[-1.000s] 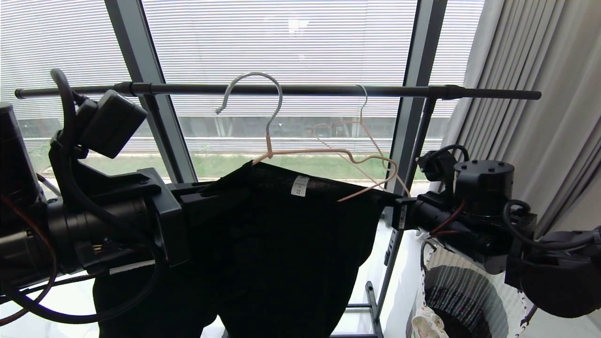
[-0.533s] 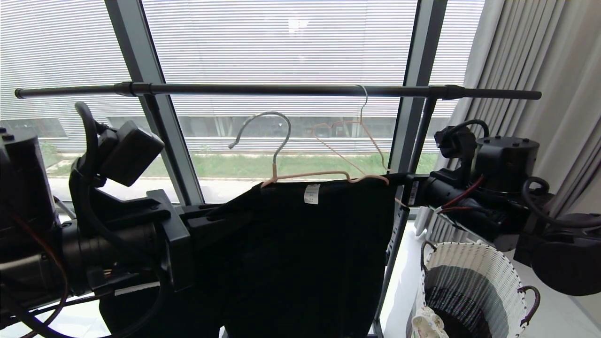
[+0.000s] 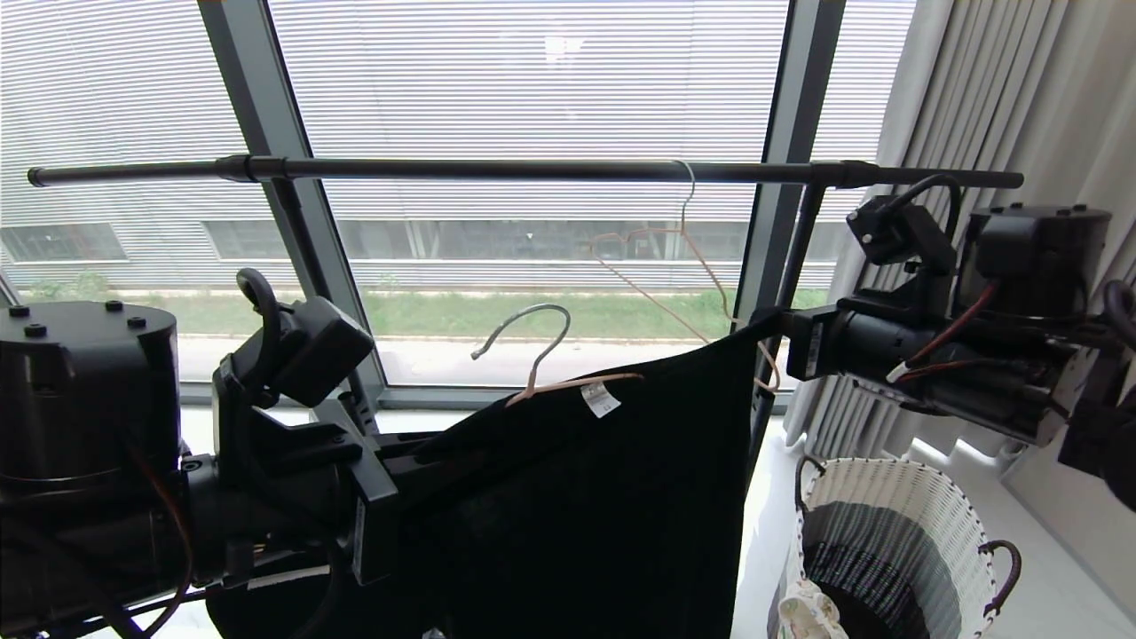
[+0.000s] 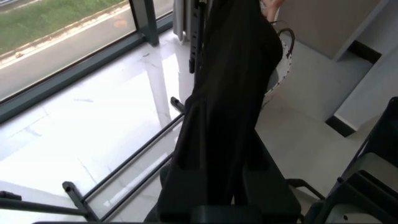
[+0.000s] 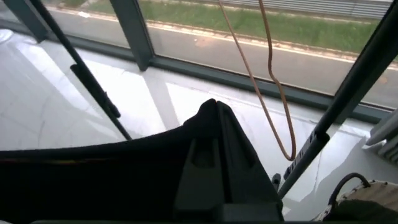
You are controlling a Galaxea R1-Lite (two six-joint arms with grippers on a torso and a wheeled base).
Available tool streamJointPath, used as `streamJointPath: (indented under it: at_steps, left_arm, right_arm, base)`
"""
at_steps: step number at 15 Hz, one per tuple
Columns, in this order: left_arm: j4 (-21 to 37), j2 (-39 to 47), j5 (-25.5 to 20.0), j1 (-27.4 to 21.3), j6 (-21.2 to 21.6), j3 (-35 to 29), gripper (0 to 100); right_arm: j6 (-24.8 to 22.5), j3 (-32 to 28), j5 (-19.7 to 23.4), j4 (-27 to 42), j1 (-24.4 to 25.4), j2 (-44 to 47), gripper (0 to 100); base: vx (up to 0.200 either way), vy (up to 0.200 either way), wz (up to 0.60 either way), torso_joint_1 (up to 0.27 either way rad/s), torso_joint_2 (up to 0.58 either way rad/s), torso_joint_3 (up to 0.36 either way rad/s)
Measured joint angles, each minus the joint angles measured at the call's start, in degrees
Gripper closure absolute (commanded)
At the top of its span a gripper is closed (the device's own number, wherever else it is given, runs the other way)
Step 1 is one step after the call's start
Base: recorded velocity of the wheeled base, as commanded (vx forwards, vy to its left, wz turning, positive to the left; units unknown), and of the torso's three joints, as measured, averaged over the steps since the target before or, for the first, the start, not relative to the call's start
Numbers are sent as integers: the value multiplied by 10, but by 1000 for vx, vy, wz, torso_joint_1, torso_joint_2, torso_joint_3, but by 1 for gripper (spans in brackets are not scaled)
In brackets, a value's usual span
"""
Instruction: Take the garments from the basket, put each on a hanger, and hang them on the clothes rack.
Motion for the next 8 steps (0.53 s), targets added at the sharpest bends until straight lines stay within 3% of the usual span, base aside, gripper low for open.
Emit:
streamJointPath:
  at_steps: [3, 7, 8]
  left_arm:
    - [-1, 8, 0, 0, -2, -8, 100]
    - [-1, 11, -1, -4, -4, -18, 100]
    - [0, 12, -1, -4, -6, -22, 100]
  right_arm:
    - [-63, -21, 96, 113, -14, -54, 100]
    - [-97, -26, 126, 167, -16, -93, 100]
    - [-99, -26, 132, 187, -13, -98, 0]
  base:
    - [0, 0, 0, 0, 0, 0]
    - [0, 0, 0, 0, 0, 0]
    - [0, 0, 0, 0, 0, 0]
